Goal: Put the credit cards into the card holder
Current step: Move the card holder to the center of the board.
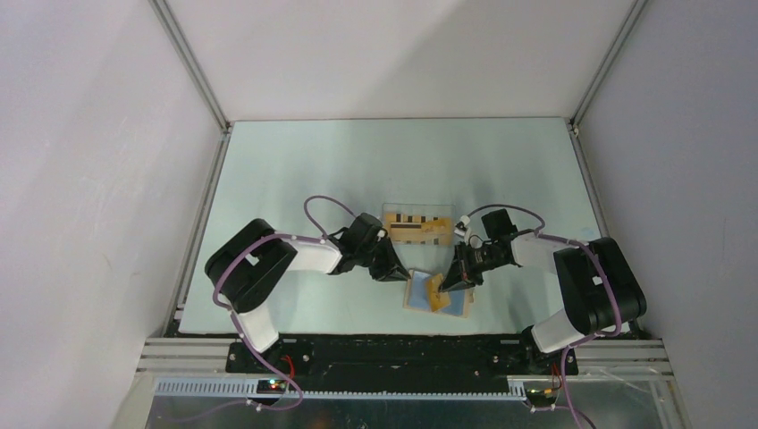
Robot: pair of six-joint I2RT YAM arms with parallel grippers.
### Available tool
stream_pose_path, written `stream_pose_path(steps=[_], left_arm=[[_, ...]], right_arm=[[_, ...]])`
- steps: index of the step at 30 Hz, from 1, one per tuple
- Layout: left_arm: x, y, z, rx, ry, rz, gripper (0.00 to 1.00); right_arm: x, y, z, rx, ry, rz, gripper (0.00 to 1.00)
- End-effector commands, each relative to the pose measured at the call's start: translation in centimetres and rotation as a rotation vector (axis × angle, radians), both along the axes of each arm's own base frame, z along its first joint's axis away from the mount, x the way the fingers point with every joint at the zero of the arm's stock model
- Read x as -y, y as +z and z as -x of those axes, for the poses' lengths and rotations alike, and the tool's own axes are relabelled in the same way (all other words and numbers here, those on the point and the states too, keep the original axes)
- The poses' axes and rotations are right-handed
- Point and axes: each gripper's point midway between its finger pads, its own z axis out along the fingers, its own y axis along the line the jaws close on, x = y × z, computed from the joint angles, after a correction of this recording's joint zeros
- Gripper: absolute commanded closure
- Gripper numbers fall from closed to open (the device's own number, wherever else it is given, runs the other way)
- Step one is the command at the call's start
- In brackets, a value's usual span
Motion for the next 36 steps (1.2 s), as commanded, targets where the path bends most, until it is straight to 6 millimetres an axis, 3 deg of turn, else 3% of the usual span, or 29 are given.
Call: stream_pose_path(steps=[1, 9, 17, 23, 31, 36], left_arm=[[0.1, -0.7, 0.1, 0.0, -0.019, -0.025, 0.84], [0.2, -0.3, 0.1, 0.009, -0.021, -0.019, 0.85], [0.2, -0.2, 0.2, 0.008, -0.028, -0.016, 0.99], [0.2, 0.2, 0.2, 0.014, -0.017, -0.012, 1.0], [-0.1, 1.6, -0.1, 0.059, 0.008, -0.001, 1.0], [-0.2, 2.2, 0.0, 0.073, 0.022, 0.004, 1.0]], right_arm=[[0.5, -0.6, -1.1, 0.054, -0.009, 0.051, 1.0], [0.6, -1.6, -1.7, 0.045, -0.038, 0.089, 1.0], [0.1, -1.5, -3.9, 0.096, -0.1, 0.094, 1.0], [-0.4, -0.7, -4.6, 0.108, -0.133, 0.08, 1.0], [-1.5, 0.4, -3.5, 0.07, -0.177, 0.084, 1.0], [-1.7, -0.5, -2.5, 0.058, -0.212, 0.128, 1.0]])
